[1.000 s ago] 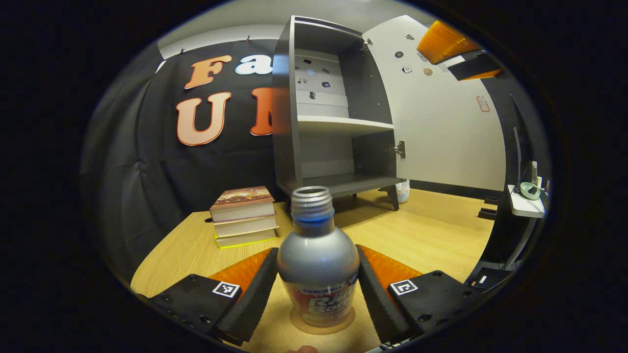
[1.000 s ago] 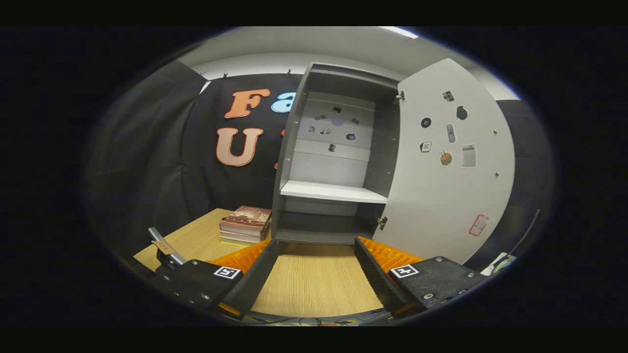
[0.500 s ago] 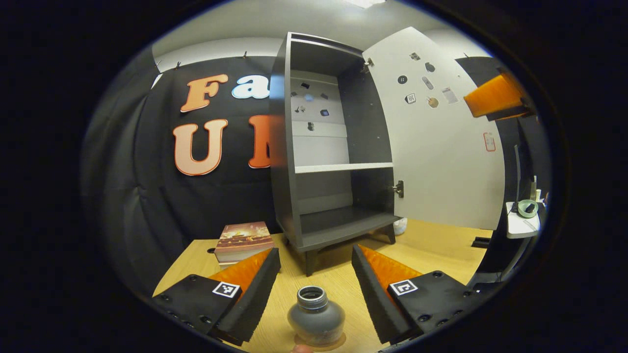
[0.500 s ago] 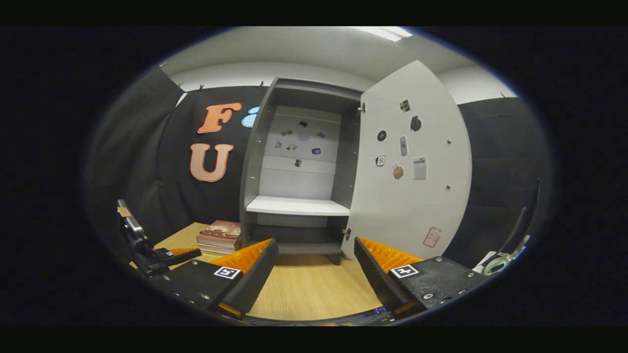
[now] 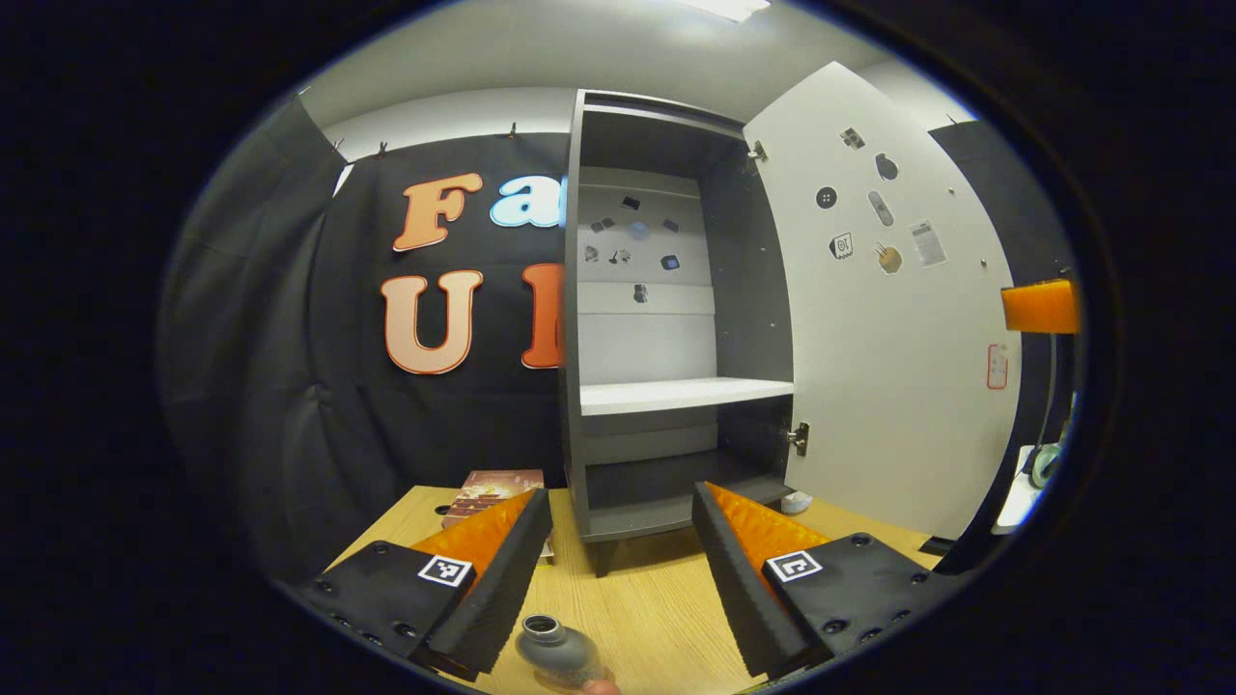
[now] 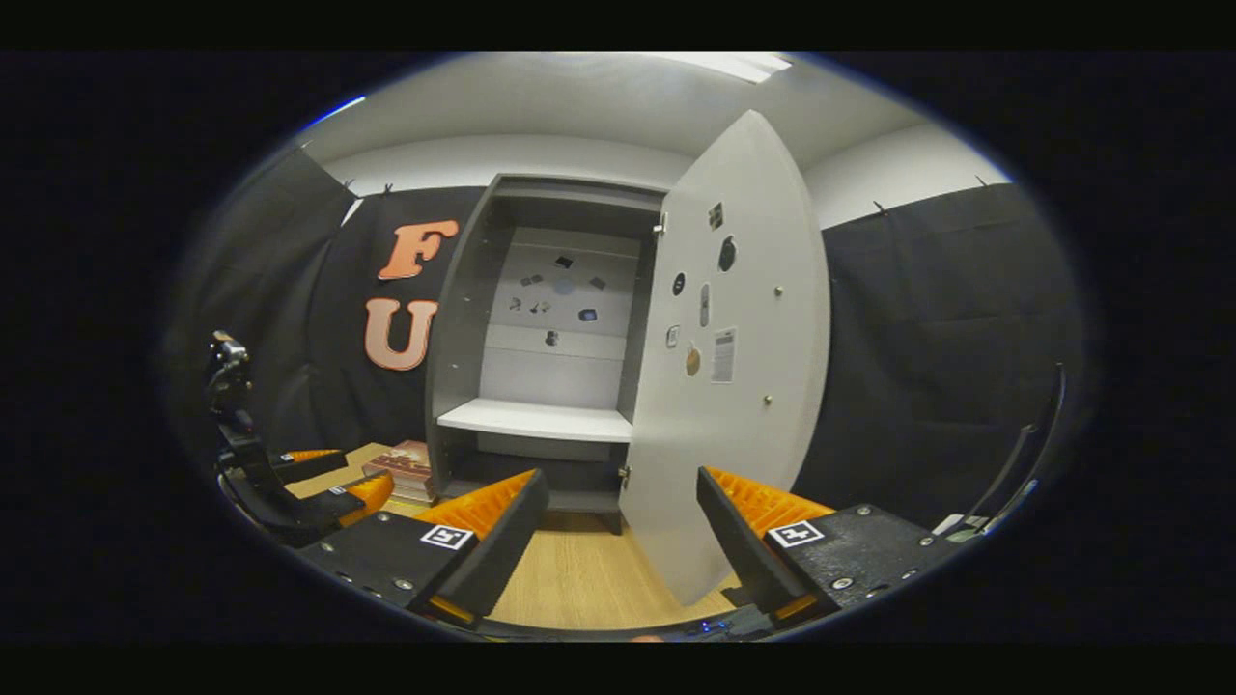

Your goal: Open the cabinet door with the right hand, grasp the bottle in the cabinet with the left hand and place it on the coaster, then close the cabinet door with the right hand.

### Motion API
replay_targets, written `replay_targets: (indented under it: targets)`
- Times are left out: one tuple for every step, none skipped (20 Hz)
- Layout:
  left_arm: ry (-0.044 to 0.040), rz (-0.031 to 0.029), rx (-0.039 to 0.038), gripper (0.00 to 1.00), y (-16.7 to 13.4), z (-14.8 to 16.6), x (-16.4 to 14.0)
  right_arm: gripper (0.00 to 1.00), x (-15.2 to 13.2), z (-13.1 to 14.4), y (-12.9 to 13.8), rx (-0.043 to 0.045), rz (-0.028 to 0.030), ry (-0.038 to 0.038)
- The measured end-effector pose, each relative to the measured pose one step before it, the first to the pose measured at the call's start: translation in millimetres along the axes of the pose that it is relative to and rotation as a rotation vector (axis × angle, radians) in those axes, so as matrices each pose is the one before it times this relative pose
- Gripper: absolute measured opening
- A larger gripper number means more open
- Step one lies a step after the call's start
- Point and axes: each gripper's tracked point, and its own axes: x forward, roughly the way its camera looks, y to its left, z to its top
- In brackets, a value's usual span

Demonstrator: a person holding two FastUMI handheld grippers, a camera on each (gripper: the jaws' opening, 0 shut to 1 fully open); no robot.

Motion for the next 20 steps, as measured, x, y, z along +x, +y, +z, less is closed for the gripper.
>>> replay_targets:
  targets:
    - [0.00144, 0.01805, -0.00651, 0.95, -4.73, 7.79, -2.23, 0.95, -0.70, 1.40, -15.36, 0.00046, -0.00347, -0.00713]
    - [0.00276, 0.01779, -0.00695, 0.94, -3.74, 4.38, -3.70, 0.95, -0.86, 1.89, -18.17, 0.00161, -0.01604, -0.00601]
    - [0.00335, 0.01744, -0.00403, 0.95, -3.16, 4.03, -2.75, 0.95, 0.10, 0.89, -18.51, 0.00471, -0.02346, -0.00708]
    - [0.00384, 0.01469, 0.00031, 0.95, -3.37, 4.18, -2.62, 0.95, 0.64, 1.72, -18.25, 0.00907, -0.01894, -0.00605]
    - [0.00713, 0.01518, 0.00260, 0.95, -1.30, 1.46, -4.45, 0.95, -0.27, -0.33, -16.44, 0.01045, -0.01815, -0.00296]
    - [0.00348, 0.01336, -0.00005, 0.95, -0.26, 3.30, -4.61, 0.95, 0.54, -0.74, -16.52, 0.00665, -0.02157, 0.00121]
    - [-0.00454, 0.01131, -0.00121, 0.95, -1.48, 4.18, -2.67, 0.95, 1.87, -2.15, -16.03, -0.00056, -0.02967, 0.00270]
    - [0.00189, 0.01365, 0.00290, 0.95, 0.41, 2.97, -1.79, 0.95, 5.01, -1.32, -17.05, -0.00819, -0.03596, 0.00144]
    - [0.00337, 0.00984, 0.00403, 0.96, 0.89, 0.94, -1.99, 0.95, 6.05, 1.24, -13.67, -0.01119, -0.03376, -0.00683]
    - [0.00284, 0.00352, 0.00113, 0.96, 1.44, 3.74, -2.47, 0.95, 5.63, 0.87, -7.95, -0.00589, -0.02004, -0.00747]
    - [0.00235, -0.00039, -0.00019, 0.96, -0.95, 2.58, -1.11, 0.95, 5.94, 4.27, -2.35, 0.00096, -0.00346, -0.00709]
    - [-0.00139, 0.00306, -0.00023, 0.95, 1.04, 4.51, -1.68, 0.95, 3.99, 0.69, 0.91, 0.00872, 0.01480, 0.00252]
    - [-0.00366, 0.00630, -0.00294, 0.95, 3.17, 2.60, -0.42, 0.95, 3.57, 0.50, 3.94, 0.01208, 0.02160, 0.00073]
    - [0.00255, 0.00808, -0.00405, 0.96, 1.88, 1.77, 0.88, 0.95, 0.94, -0.55, 0.44, 0.01241, 0.01665, 0.00038]
    - [-0.00145, 0.00668, -0.00519, 0.96, 2.29, 1.83, 0.26, 0.95, -0.19, 0.14, 1.28, 0.00693, 0.01616, 0.00023]
    - [-0.00352, 0.00944, -0.00403, 0.95, 3.08, 2.80, 0.92, 0.95, 0.13, -0.11, 2.99, -0.00067, 0.01631, -0.00222]
    - [-0.00268, 0.01640, -0.00026, 0.96, 5.26, 1.83, 1.74, 0.92, 0.85, 0.26, 3.64, 0.00142, 0.01622, 0.00047]
    - [0.00064, 0.01550, -0.00176, 0.95, 5.10, 1.84, 1.31, 0.91, 2.83, -1.32, 3.08, 0.01374, 0.01740, 0.00968]
    - [0.00130, 0.01308, -0.00307, 0.95, 3.57, 0.86, 1.57, 0.90, -0.55, -1.28, 3.92, 0.02837, 0.02227, 0.01183]
    - [-0.00208, 0.01088, -0.00214, 0.95, 4.41, 2.27, 1.26, 0.89, 1.17, -2.11, 3.38, 0.03295, 0.02158, 0.01444]
